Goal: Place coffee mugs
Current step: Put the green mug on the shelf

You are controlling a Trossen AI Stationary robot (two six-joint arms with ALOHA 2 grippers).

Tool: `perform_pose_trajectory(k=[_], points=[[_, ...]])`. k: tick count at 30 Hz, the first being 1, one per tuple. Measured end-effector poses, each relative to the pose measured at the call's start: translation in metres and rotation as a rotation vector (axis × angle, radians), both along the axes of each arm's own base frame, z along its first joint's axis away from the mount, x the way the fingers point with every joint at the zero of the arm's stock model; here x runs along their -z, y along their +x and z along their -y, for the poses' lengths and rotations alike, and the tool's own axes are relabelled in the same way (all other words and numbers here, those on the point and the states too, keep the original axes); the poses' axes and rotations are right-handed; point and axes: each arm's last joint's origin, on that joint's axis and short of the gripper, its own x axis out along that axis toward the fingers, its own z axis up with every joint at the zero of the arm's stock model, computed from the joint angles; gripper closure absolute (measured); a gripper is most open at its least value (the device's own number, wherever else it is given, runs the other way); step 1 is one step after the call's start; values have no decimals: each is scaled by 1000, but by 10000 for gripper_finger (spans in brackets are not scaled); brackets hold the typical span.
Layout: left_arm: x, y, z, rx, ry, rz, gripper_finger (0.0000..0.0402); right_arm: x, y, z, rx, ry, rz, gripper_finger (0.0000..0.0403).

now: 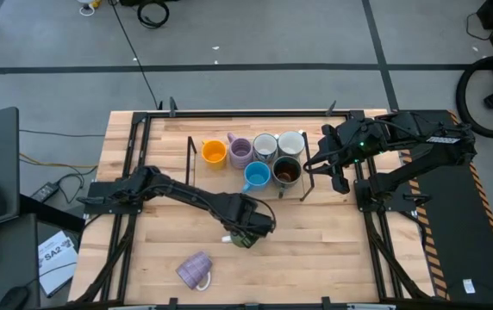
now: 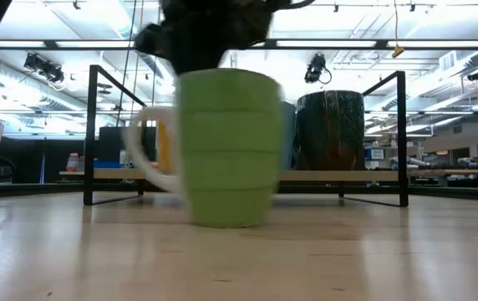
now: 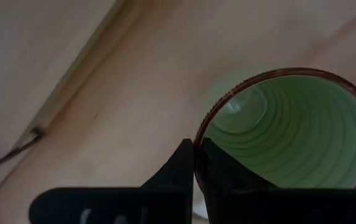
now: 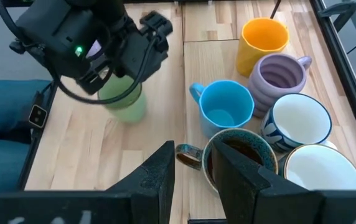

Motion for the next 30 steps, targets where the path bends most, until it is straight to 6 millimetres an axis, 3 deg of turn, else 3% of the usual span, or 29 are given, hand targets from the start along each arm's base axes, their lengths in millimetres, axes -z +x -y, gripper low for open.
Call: perform_pose_trajectory(k=[6, 17, 23, 30], points=[[-1, -12, -2, -57, 7, -120, 380, 0, 0, 0, 0, 0, 0, 290], [-1, -11, -3, -60, 3, -119, 298, 0, 0, 0, 0, 0, 0, 290], [-6, -12, -6, -44, -1, -108, 291, 0, 0, 0, 0, 0, 0, 290], [-27, -19, -5, 26, -9, -36, 290, 1, -1, 0, 0, -2, -17, 290]])
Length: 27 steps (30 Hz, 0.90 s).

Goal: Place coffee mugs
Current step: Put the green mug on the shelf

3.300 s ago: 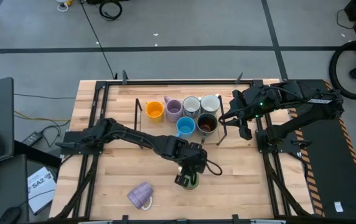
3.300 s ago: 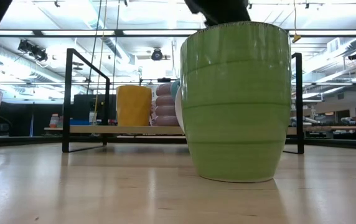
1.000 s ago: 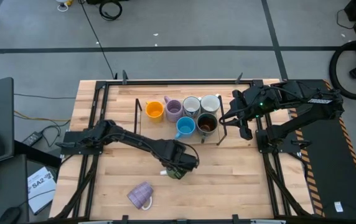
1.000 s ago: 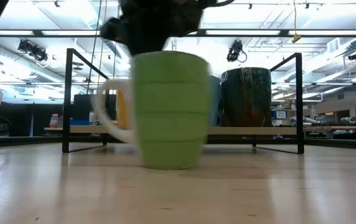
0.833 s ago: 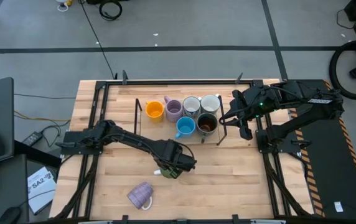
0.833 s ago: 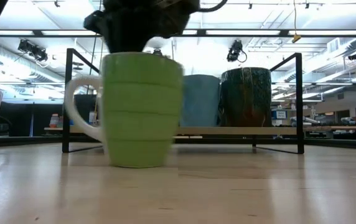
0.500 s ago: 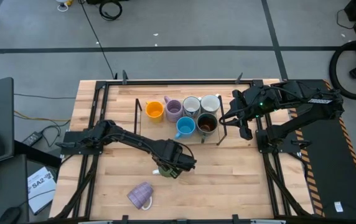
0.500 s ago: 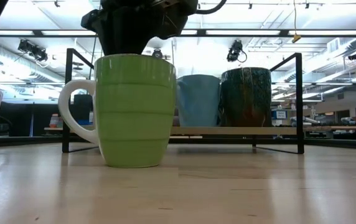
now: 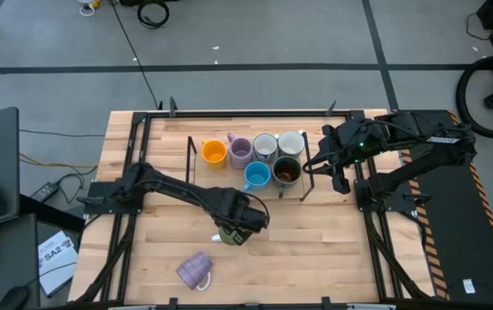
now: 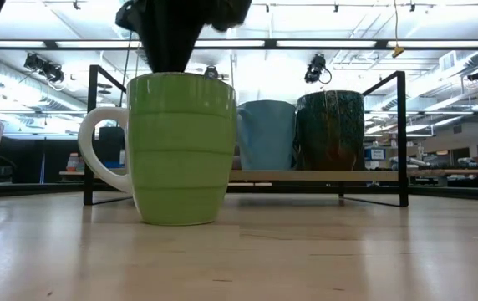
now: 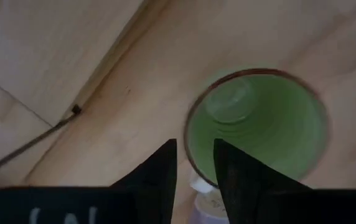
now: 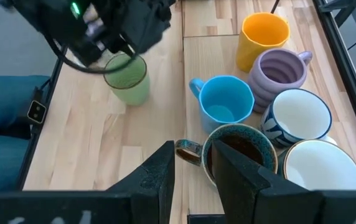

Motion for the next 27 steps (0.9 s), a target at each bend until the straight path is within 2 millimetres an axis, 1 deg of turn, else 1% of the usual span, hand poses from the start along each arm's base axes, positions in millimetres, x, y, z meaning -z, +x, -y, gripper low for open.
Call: perform_pose_trajectory(k=[3, 8, 12, 15, 18, 23, 27], points=[[-8, 1, 10, 119, -19, 87, 290, 0, 0, 0, 0, 0, -4, 290], [-10, 1, 38, 343, -38, 183, 290, 2, 0, -3, -3, 12, -4, 290], [-8, -2, 54, 449, -36, 198, 290, 16, 4, -14, -29, 41, -28, 290], [-8, -5, 61, 479, -29, 196, 290, 29, 8, -26, -42, 45, -32, 290], [-8, -7, 64, 489, 14, 204, 290, 41, 12, -37, -54, 19, -12, 290], [-8, -8, 67, 595, 100, 212, 289, 56, 20, -55, -74, -21, 79, 290], [-7, -9, 69, 666, 111, 208, 289, 72, 27, -68, -99, -58, 179, 290]])
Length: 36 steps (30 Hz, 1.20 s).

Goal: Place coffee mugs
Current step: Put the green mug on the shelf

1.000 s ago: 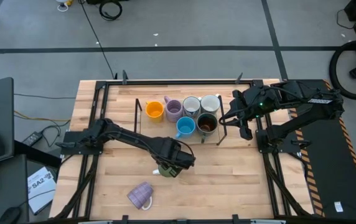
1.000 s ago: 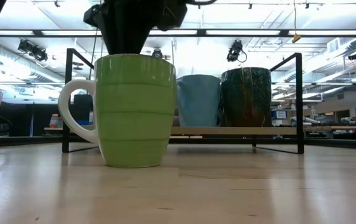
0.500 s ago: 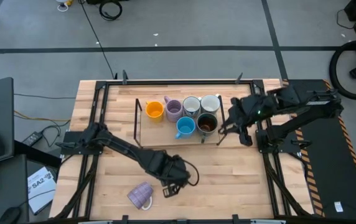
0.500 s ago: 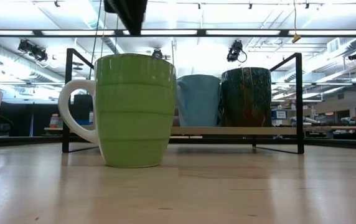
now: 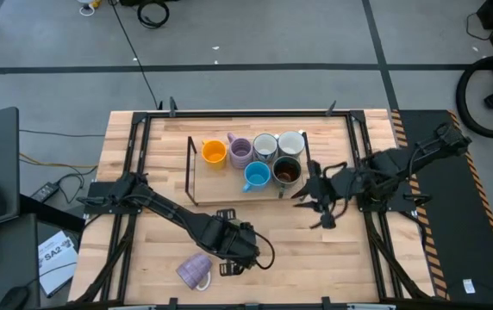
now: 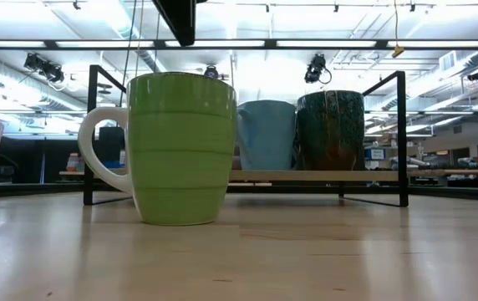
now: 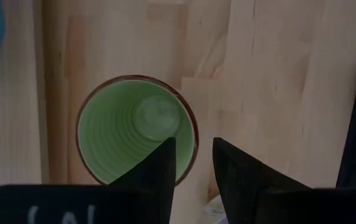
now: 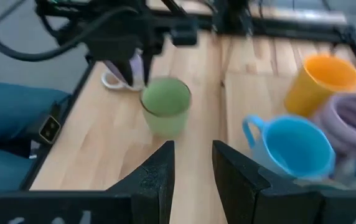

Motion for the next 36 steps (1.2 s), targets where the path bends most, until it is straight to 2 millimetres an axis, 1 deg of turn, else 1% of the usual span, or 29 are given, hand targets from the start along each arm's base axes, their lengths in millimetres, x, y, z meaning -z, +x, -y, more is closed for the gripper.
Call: perform_pose_trajectory(k=[5, 9, 13, 26, 32, 36], points=[[0, -2, 4, 13, -2, -2, 289, 18, 5, -10, -44, 5, 72, 290], [6, -2, 8, 23, 7, -19, 289, 30, 6, -11, -50, 3, 76, 290], [16, 1, 11, 23, 20, -35, 289, 36, 6, -11, -53, -3, 65, 290], [56, 2, 1, 2, 63, -86, 289, 37, 6, -11, -55, 0, 67, 290], [66, 2, 0, 3, 61, -79, 293, 38, 6, -11, -55, 0, 67, 290], [67, 3, 0, 3, 58, -74, 309, 38, 6, -11, -55, 0, 66, 290]])
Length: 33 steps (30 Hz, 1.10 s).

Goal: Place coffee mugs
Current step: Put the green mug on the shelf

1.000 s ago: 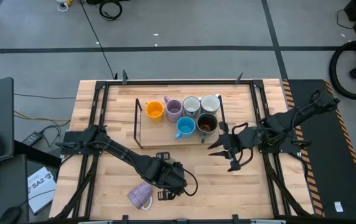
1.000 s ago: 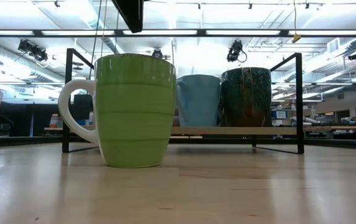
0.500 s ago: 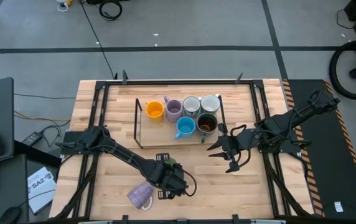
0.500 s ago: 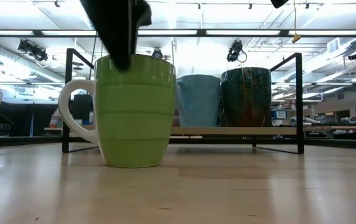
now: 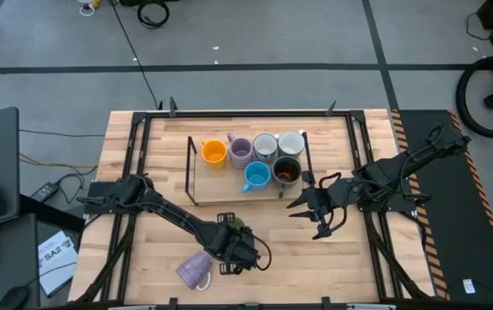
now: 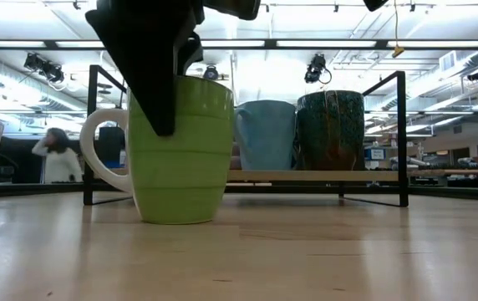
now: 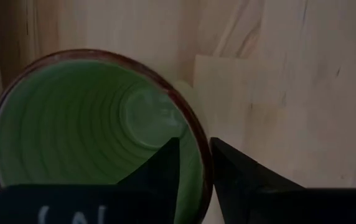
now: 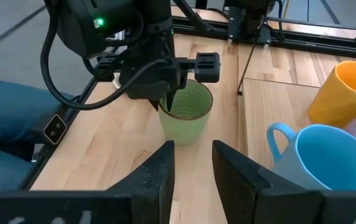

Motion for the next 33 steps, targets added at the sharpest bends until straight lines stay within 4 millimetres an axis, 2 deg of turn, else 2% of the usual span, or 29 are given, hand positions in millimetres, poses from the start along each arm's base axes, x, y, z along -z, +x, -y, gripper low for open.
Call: perform_pose_trajectory(k=[10, 16, 23, 28, 33], points=[[0, 1, 1, -7, -12, 12, 375, 0, 0, 0, -1, 1, 0, 290], [-1, 4, 2, -7, -22, 38, 372, 1, 0, 0, -1, 3, 4, 290], [-2, 4, 3, -12, -49, 33, 376, 14, -1, 1, 4, -6, -30, 290], [-15, 9, 3, -30, -104, 51, 376, 17, -1, 1, 6, 0, -24, 290], [-32, 8, -2, -36, -89, 27, 375, 16, 0, 0, 5, 2, -16, 290]])
